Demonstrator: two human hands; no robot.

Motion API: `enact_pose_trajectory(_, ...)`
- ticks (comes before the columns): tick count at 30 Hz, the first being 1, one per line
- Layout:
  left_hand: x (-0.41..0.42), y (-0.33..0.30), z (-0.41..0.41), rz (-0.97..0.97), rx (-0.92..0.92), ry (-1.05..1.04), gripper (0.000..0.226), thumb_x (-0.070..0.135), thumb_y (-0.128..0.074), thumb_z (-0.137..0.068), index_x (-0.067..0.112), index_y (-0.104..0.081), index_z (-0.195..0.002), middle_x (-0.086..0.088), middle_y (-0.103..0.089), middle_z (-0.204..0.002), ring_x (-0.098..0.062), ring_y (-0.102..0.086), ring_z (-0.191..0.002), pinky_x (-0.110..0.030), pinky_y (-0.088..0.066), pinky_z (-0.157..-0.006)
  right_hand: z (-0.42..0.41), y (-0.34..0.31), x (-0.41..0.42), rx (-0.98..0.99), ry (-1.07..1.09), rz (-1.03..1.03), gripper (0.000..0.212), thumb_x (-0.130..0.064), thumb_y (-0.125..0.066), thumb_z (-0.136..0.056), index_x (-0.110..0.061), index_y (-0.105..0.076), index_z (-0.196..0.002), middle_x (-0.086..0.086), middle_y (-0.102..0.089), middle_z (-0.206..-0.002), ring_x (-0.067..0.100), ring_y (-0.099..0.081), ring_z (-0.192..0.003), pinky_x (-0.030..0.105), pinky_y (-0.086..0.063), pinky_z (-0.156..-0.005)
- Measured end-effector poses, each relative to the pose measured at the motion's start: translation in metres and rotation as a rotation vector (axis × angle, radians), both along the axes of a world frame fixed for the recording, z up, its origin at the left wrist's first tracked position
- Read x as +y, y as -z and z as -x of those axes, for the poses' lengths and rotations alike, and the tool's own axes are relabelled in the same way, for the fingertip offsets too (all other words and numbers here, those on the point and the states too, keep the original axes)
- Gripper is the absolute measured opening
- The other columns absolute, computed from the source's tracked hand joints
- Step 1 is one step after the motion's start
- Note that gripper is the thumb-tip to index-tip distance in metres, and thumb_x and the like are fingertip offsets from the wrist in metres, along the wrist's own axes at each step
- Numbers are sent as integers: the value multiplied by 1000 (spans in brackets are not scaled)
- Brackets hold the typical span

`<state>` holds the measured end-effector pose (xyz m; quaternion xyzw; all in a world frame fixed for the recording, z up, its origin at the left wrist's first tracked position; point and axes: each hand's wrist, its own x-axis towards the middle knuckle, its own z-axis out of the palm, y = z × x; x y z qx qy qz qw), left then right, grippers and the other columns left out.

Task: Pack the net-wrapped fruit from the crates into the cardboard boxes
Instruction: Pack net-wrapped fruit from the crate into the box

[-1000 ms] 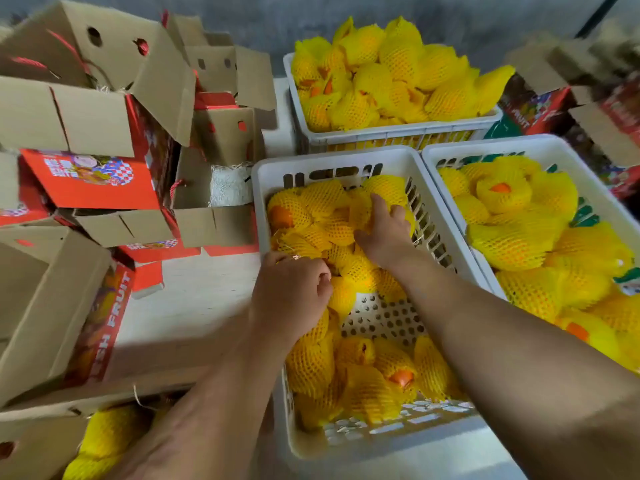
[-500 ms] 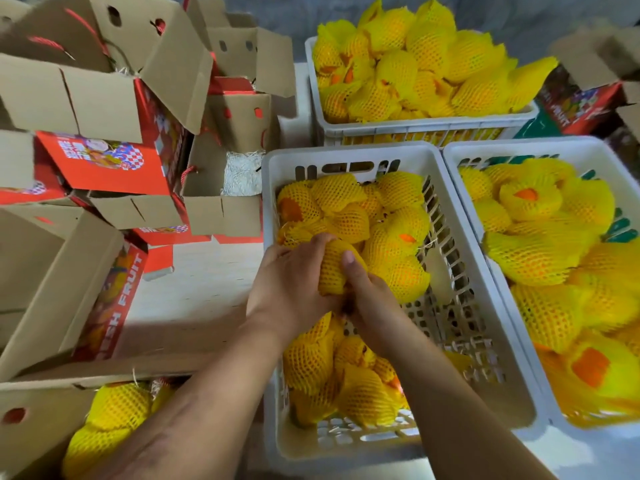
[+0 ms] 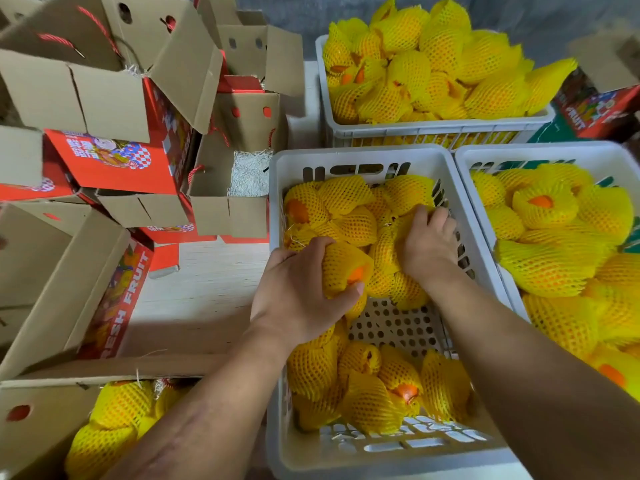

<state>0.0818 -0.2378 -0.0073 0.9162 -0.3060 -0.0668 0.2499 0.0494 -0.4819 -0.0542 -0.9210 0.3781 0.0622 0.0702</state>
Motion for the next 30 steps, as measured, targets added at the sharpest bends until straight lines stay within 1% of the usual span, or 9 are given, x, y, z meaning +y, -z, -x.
enact_pose_trajectory(2, 0, 0, -1, 2, 9, -2, 76, 89, -45, -76, 44, -35, -136, 8, -64, -106, -24, -47, -121, -29, -37, -79, 2, 5, -3, 78, -39, 56, 88, -10, -65, -89, -16, -9, -157, 20, -19, -151, 39, -30, -133, 45, -37, -109)
enact_pose_trajectory(5, 1, -1, -1, 27, 45, -9, 72, 87, -41, -78, 43, -34, -134, 11, -47, -94, -27, -50, -118, -30, -38, -78, 11, 11, -3, 121, -141, 161, 94, -10, -63, -91, -14, 2, -160, 20, -19, -155, 38, -33, -134, 44, -37, -110)
enact_pose_trajectory(12, 3, 0, -3, 85, 76, -1, 65, 81, -41, -82, 40, -33, -132, 8, -48, -97, -30, -52, -112, -34, -37, -79, 14, -7, -10, 270, -380, 332, 97, -9, -72, -85, -23, -9, -158, 19, -30, -139, 40, -43, -124, 45, -52, -87)
enact_pose_trajectory(14, 3, 1, -3, 94, 80, 9, 64, 80, -41, -82, 41, -32, -132, 8, -49, -99, -31, -52, -114, -34, -36, -80, 17, -11, -13, 310, -435, 367, 96, -12, -75, -83, -26, -13, -155, 17, -31, -137, 39, -42, -125, 44, -50, -89)
enact_pose_trajectory(18, 4, 0, -3, 116, 67, 25, 63, 78, -42, -83, 41, -33, -133, 9, -50, -97, -33, -53, -114, -34, -35, -80, 21, -13, -14, 389, -464, 425, 85, -16, -72, -86, -18, -19, -151, 15, -33, -136, 35, -43, -125, 41, -46, -98)
enact_pose_trajectory(23, 4, 0, -3, 146, 44, 51, 65, 78, -44, -82, 37, -36, -133, 9, -53, -94, -33, -55, -112, -34, -35, -82, 24, -28, -10, 326, -481, 443, 69, -22, -73, -87, -22, -35, -144, 10, -37, -134, 31, -41, -121, 38, -46, -95)
enact_pose_trajectory(25, 4, 0, -2, 193, 33, 56, 64, 76, -47, -83, 36, -38, -132, 11, -51, -89, -32, -57, -107, -35, -38, -83, 25, -47, -8, 291, -466, 465, 72, -40, -76, -83, -23, -37, -141, 8, -31, -133, 30, -37, -121, 38, -43, -96)
enact_pose_trajectory(27, 5, 0, -3, 244, 57, 52, 64, 76, -49, -84, 37, -39, -133, 11, -54, -89, -32, -60, -101, -38, -47, -80, 27, -71, -1, 217, -448, 400, 85, -56, -78, -76, -19, -36, -141, 9, -33, -136, 32, -37, -124, 42, -41, -98)
enact_pose_trajectory(30, 7, -1, -3, 301, 110, 41, 66, 79, -51, -84, 43, -36, -137, 9, -60, -94, -30, -64, -94, -45, -56, -76, 38, -103, 33, -14, -493, 186, 88, -45, -81, -76, -13, -36, -144, 10, -50, -131, 35, -50, -117, 45, -44, -91)
